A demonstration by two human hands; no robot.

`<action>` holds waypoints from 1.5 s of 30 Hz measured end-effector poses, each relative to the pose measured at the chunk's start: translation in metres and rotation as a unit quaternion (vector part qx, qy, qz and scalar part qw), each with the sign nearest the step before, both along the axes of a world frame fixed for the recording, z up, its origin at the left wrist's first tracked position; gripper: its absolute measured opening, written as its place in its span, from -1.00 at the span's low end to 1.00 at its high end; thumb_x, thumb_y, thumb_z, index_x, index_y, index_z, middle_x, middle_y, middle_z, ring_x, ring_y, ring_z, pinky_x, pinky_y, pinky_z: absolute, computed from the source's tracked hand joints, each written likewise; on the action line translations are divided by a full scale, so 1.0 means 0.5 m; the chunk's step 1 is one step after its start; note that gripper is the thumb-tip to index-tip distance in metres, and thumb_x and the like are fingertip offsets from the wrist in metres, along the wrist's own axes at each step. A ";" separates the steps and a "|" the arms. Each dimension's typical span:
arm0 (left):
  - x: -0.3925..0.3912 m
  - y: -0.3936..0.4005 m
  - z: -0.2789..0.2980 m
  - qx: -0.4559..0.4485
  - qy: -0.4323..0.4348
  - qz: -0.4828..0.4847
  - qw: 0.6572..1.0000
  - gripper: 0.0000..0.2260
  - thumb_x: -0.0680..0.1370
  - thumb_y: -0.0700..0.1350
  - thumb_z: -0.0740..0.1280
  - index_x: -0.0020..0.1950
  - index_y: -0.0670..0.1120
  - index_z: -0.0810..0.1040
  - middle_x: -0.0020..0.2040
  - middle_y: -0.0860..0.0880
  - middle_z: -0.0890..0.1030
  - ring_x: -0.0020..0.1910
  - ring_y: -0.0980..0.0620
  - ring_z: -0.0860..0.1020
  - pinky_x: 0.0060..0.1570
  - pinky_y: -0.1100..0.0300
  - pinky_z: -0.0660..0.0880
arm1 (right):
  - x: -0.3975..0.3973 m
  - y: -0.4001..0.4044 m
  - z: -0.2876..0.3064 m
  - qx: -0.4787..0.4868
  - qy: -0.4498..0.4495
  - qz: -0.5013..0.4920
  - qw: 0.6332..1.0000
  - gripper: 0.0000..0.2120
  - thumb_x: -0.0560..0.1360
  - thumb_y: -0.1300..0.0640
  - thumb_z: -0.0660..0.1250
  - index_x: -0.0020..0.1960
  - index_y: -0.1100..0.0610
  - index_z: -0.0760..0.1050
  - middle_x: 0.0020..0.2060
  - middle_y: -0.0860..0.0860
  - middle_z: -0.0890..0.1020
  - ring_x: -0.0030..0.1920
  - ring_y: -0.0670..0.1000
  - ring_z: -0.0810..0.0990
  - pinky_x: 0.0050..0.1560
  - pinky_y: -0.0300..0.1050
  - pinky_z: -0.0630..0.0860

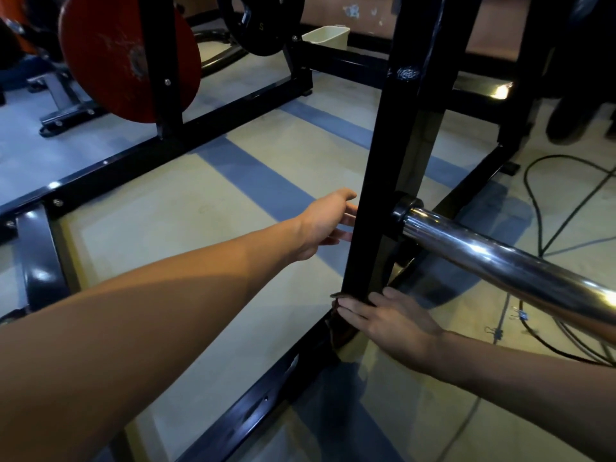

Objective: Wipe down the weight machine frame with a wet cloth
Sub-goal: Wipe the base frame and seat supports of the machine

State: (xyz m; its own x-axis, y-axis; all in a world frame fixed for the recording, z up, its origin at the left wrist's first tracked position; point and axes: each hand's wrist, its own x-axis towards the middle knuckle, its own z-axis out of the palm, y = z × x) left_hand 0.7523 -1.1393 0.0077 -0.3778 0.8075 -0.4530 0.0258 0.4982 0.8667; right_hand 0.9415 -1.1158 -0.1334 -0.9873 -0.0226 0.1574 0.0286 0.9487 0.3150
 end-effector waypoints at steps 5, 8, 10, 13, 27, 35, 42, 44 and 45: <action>-0.016 0.010 0.012 -0.008 0.036 -0.002 0.999 -0.51 0.70 0.14 0.06 0.06 -0.14 0.68 0.04 -0.03 0.73 0.05 -0.06 0.63 0.26 0.05 0.42 | -0.045 0.002 0.084 0.000 0.057 -0.056 0.997 -0.54 0.47 0.14 0.28 0.35 0.04 0.60 0.29 -0.03 0.64 -0.12 0.07 0.63 -0.12 -0.04 0.41; -0.043 0.024 0.032 0.032 0.034 0.058 0.997 -0.50 0.70 0.14 0.09 0.16 -0.16 0.70 0.14 -0.05 0.71 0.14 -0.10 0.61 0.32 0.02 0.41 | -0.055 0.017 0.173 0.002 0.101 -0.103 0.990 -0.46 0.43 0.16 0.40 0.42 0.06 0.56 0.35 -0.02 0.61 -0.10 0.09 0.61 -0.11 -0.01 0.36; -0.066 0.043 0.058 0.067 0.014 0.096 0.993 -0.51 0.70 0.13 0.09 0.16 -0.15 0.70 0.16 -0.07 0.71 0.05 -0.06 0.58 0.24 0.01 0.44 | -0.062 0.035 0.234 -0.017 0.133 -0.140 0.981 -0.38 0.37 0.14 0.55 0.42 0.05 0.55 0.35 -0.03 0.61 -0.10 0.09 0.59 -0.14 -0.02 0.34; -0.095 0.064 0.096 0.109 -0.021 0.152 0.982 -0.56 0.70 0.12 0.09 0.08 -0.11 0.69 0.12 -0.08 0.73 0.00 -0.03 0.61 0.05 0.06 0.44 | -0.068 0.062 0.295 -0.019 0.182 -0.180 0.966 -0.39 0.34 0.11 0.64 0.37 0.03 0.59 0.31 -0.04 0.63 -0.16 0.09 0.58 -0.21 -0.07 0.27; -0.101 0.094 0.239 0.094 -0.027 0.118 0.988 -0.56 0.69 0.16 0.06 0.07 -0.09 0.62 0.02 -0.10 0.67 -0.01 -0.07 0.59 0.20 0.01 0.51 | -0.098 0.176 0.536 -0.003 0.230 -0.154 0.961 -0.66 0.56 0.03 0.42 0.33 0.00 0.60 0.25 -0.04 0.65 -0.08 0.14 0.66 -0.16 -0.01 0.45; -0.078 0.163 0.269 0.156 -0.158 0.182 0.958 -0.53 0.66 0.18 0.10 0.24 -0.12 0.62 0.08 -0.13 0.70 0.03 -0.14 0.66 0.18 -0.01 0.55 | -0.144 0.219 0.634 -0.012 0.316 -0.164 0.934 -0.64 0.61 -0.01 0.35 0.39 -0.03 0.57 0.28 -0.07 0.62 0.12 0.11 0.64 0.04 0.04 0.51; -0.060 0.151 0.175 0.137 -0.236 0.157 0.949 -0.43 0.66 0.23 0.02 0.12 -0.18 0.64 0.08 -0.19 0.61 0.01 -0.15 0.56 -0.04 -0.01 0.55 | -0.082 0.160 0.458 0.015 0.216 -0.095 0.972 -0.68 0.51 0.00 0.36 0.24 -0.01 0.63 0.14 -0.07 0.68 -0.21 0.11 0.62 -0.26 -0.05 0.41; -0.061 0.142 0.177 0.133 -0.239 0.115 0.955 -0.47 0.66 0.24 0.04 0.11 -0.14 0.62 0.03 -0.16 0.62 -0.02 -0.14 0.59 -0.11 0.01 0.60 | -0.093 0.181 0.492 0.002 0.238 -0.109 0.965 -0.68 0.52 0.01 0.40 0.26 -0.02 0.62 0.17 -0.05 0.66 -0.17 0.12 0.65 -0.23 -0.03 0.43; -0.062 0.140 0.182 0.139 -0.245 0.101 0.954 -0.49 0.65 0.24 0.07 0.13 -0.13 0.62 0.03 -0.16 0.66 0.00 -0.17 0.62 -0.02 -0.06 0.62 | -0.103 0.195 0.530 -0.004 0.279 -0.124 0.952 -0.67 0.53 0.01 0.42 0.29 -0.02 0.61 0.19 -0.04 0.64 -0.14 0.14 0.66 -0.19 -0.01 0.46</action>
